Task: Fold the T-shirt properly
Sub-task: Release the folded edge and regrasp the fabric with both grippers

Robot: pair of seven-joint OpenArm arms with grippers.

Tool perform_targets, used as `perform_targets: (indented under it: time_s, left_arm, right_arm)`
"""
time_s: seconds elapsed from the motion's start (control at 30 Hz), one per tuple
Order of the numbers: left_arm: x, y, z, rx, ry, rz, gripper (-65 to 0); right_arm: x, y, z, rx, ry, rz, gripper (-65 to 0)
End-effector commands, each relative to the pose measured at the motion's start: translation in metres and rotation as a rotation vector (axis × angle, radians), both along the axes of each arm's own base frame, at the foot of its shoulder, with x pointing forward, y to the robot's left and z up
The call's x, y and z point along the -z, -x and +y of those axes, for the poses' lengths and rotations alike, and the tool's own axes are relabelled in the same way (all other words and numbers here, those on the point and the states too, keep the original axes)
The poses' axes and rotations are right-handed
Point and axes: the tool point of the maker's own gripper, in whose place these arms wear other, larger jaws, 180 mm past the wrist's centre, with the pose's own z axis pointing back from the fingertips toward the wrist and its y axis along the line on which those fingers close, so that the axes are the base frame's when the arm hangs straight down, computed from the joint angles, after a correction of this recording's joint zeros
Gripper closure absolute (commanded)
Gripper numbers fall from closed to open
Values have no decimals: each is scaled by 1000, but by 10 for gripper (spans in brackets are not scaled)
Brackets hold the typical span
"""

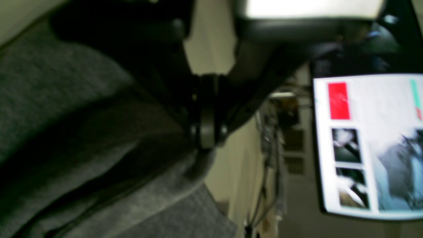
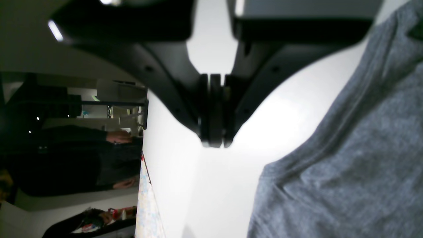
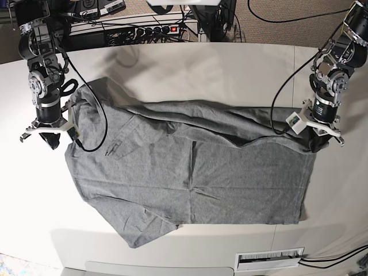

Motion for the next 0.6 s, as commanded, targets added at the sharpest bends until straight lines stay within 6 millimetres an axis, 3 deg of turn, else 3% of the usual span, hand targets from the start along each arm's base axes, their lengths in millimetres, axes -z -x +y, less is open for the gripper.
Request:
perform_targets:
  time_s: [0.0,0.07,0.17,0.33,0.5,0.57]
  left_arm:
    - [-18,-9,6,-2,-7,-53,-70]
    - [-13,-8,4,3,8,-26,-137]
    - [2,-2,-2,30,24,62,-182]
    - [20,7,-9,66,43,179,-183]
    - [29,15,-22,95,95,253,-180]
    - [36,20,-26,94,147,304,-127]
  right_arm:
    - [-17,-7,-2,-3,1,-51,0]
    - [-11,-6,1,9,-49,-41,-5]
    - [2,-3,12,23,-156,-22,-87]
    - [29,7,53,-1,-366,96,-89]
    - [16,9,92,-62,-499,93,-89]
    - [16,9,96,-64,-513,89,-89]
